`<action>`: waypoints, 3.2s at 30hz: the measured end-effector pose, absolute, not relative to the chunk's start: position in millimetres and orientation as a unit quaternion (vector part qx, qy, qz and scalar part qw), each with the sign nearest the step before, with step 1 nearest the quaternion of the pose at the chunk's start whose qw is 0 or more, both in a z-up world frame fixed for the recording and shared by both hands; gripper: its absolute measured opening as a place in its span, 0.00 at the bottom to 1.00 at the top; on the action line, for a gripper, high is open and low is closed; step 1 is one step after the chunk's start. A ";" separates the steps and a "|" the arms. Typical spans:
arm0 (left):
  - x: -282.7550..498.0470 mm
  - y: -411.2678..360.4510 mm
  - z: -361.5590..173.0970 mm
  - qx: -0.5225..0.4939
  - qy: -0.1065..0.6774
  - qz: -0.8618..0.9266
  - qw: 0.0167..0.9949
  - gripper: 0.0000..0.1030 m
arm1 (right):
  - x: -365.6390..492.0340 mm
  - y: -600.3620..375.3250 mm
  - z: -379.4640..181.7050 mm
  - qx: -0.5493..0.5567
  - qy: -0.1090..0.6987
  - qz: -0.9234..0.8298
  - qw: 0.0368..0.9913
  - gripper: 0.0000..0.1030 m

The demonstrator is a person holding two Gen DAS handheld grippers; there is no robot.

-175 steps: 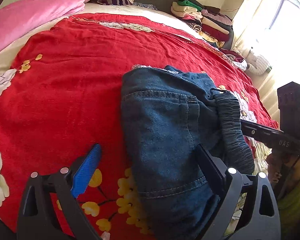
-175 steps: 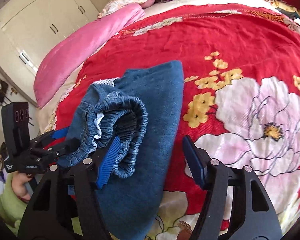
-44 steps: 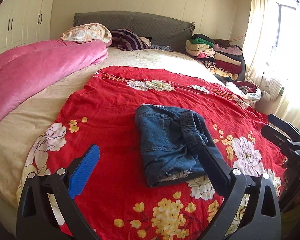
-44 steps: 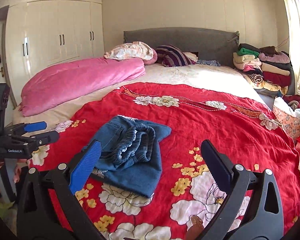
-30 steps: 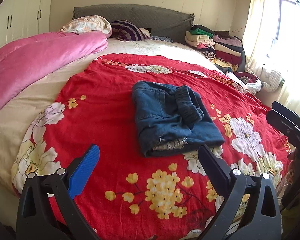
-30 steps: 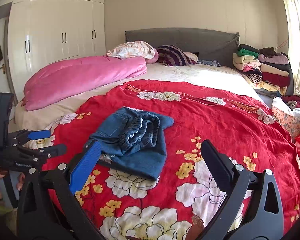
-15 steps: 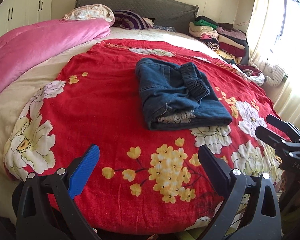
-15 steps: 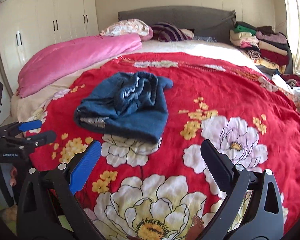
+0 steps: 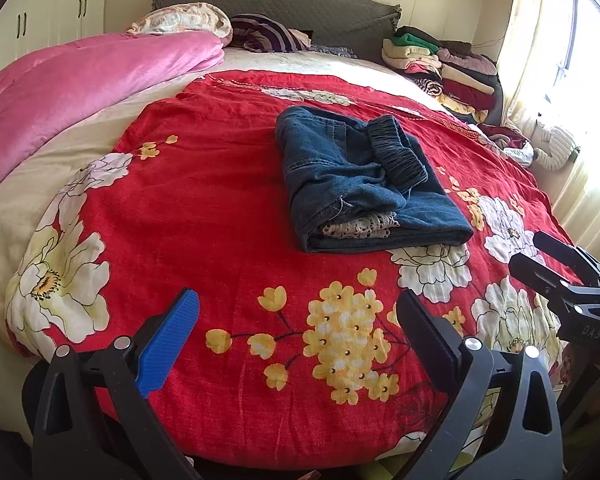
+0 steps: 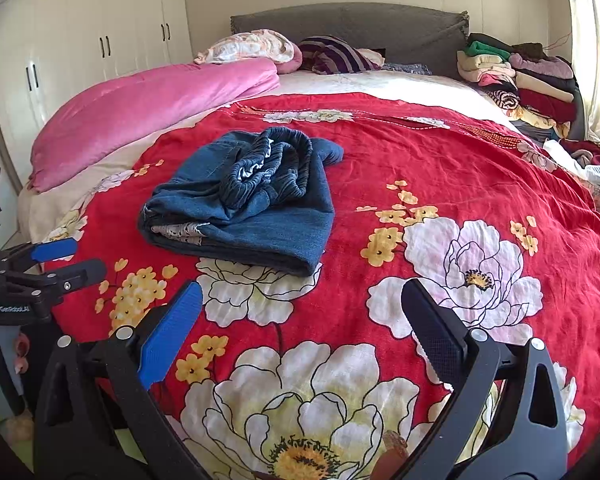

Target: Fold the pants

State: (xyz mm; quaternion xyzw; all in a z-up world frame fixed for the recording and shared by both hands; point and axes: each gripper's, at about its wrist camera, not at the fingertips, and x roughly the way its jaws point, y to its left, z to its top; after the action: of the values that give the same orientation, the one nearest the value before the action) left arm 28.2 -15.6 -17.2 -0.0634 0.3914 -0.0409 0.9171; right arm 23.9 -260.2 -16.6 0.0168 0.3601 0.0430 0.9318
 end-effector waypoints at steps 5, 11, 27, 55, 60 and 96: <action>28.1 -15.5 -17.9 -0.063 0.393 -0.040 0.917 0.96 | 23.7 -259.4 -17.9 0.017 0.364 0.045 0.930 0.91; 28.4 -15.0 -18.0 -0.063 0.392 -0.040 0.917 0.96 | 24.4 -258.5 -17.6 0.016 0.365 0.047 0.930 0.91; 26.5 -13.9 -13.0 -0.058 0.389 -0.030 0.919 0.96 | 23.3 -258.4 -13.7 0.016 0.362 0.046 0.931 0.91; 23.8 -13.5 -10.6 -0.058 0.390 -0.028 0.919 0.96 | 19.9 -261.4 -9.6 0.016 0.359 0.041 0.932 0.91; 23.4 -14.0 -10.3 -0.059 0.390 -0.030 0.919 0.96 | 19.9 -261.8 -9.4 0.016 0.358 0.039 0.933 0.91; 37.8 -4.2 -16.8 -0.059 0.407 -0.031 0.911 0.96 | 24.4 -309.5 -12.3 0.023 0.364 -0.042 0.930 0.91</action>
State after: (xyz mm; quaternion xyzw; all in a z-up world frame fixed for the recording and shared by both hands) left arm 37.8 -4.2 -16.8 -0.0592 0.4073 -0.0308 0.9108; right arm 24.4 -309.5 -12.3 0.0231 0.3644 -0.0419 0.9300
